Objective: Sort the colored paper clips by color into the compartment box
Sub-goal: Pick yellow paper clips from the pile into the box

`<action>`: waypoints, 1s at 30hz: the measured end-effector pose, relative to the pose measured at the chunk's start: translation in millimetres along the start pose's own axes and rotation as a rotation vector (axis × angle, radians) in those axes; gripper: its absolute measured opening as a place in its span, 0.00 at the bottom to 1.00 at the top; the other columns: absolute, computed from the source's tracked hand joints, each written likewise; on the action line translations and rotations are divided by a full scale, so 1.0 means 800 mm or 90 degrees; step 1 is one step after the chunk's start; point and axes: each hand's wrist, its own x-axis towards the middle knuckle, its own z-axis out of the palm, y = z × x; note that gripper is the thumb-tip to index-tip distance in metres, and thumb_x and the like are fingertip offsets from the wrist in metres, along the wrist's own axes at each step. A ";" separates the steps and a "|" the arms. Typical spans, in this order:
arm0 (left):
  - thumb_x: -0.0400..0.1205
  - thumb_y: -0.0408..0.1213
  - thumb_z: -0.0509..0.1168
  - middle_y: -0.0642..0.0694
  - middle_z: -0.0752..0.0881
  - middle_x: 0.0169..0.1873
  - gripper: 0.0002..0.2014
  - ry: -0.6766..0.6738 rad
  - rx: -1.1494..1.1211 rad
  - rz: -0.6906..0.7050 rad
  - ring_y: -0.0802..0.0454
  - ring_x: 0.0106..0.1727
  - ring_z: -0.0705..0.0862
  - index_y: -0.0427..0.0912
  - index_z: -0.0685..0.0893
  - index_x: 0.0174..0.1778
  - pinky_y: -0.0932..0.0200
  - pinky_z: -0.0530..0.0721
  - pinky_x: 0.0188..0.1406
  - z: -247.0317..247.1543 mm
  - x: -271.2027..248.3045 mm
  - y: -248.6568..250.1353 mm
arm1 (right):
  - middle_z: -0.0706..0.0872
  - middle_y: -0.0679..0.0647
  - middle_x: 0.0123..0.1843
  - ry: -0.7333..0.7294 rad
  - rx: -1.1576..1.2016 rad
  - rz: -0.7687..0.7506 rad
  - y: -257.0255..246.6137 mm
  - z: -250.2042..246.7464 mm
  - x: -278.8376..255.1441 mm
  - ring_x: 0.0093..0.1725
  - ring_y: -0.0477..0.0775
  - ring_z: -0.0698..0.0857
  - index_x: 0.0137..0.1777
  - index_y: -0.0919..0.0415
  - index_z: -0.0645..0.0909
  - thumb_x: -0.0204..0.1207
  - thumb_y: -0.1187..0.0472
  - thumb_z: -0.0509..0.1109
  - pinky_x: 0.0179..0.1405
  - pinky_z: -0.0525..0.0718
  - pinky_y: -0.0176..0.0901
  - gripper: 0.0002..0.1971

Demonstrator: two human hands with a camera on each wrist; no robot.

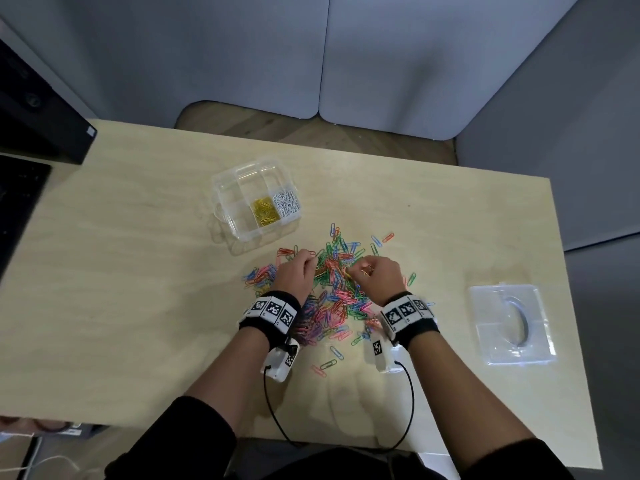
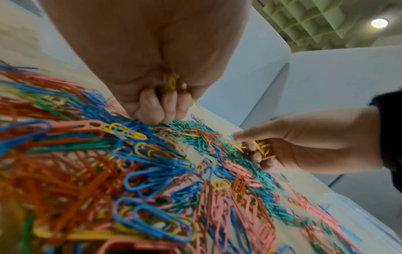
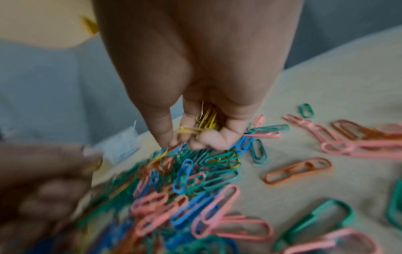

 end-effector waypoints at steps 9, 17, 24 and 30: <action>0.85 0.26 0.53 0.45 0.87 0.40 0.17 0.032 -0.133 -0.119 0.45 0.37 0.83 0.48 0.86 0.53 0.56 0.79 0.35 -0.021 -0.013 -0.021 | 0.88 0.52 0.33 -0.075 0.147 0.005 -0.010 -0.002 0.005 0.30 0.45 0.82 0.40 0.60 0.88 0.73 0.57 0.80 0.32 0.79 0.31 0.07; 0.82 0.42 0.66 0.52 0.82 0.27 0.04 0.031 0.018 -0.061 0.54 0.27 0.77 0.50 0.87 0.47 0.61 0.74 0.28 -0.025 -0.018 -0.008 | 0.87 0.46 0.31 -0.085 -0.119 -0.121 -0.020 0.022 -0.002 0.29 0.43 0.82 0.34 0.56 0.88 0.71 0.62 0.79 0.34 0.80 0.38 0.05; 0.78 0.48 0.73 0.51 0.90 0.48 0.08 -0.011 0.094 -0.052 0.49 0.47 0.86 0.50 0.90 0.47 0.51 0.86 0.51 -0.008 -0.003 0.009 | 0.87 0.46 0.37 -0.043 -0.146 -0.098 -0.010 0.010 -0.008 0.35 0.47 0.84 0.46 0.56 0.89 0.69 0.53 0.82 0.41 0.85 0.41 0.10; 0.81 0.42 0.69 0.48 0.91 0.46 0.08 -0.018 0.041 -0.034 0.53 0.45 0.85 0.44 0.91 0.50 0.54 0.85 0.53 -0.016 -0.005 0.008 | 0.89 0.46 0.34 0.001 -0.112 -0.045 -0.014 0.011 -0.007 0.33 0.48 0.88 0.40 0.54 0.89 0.67 0.46 0.82 0.41 0.88 0.44 0.12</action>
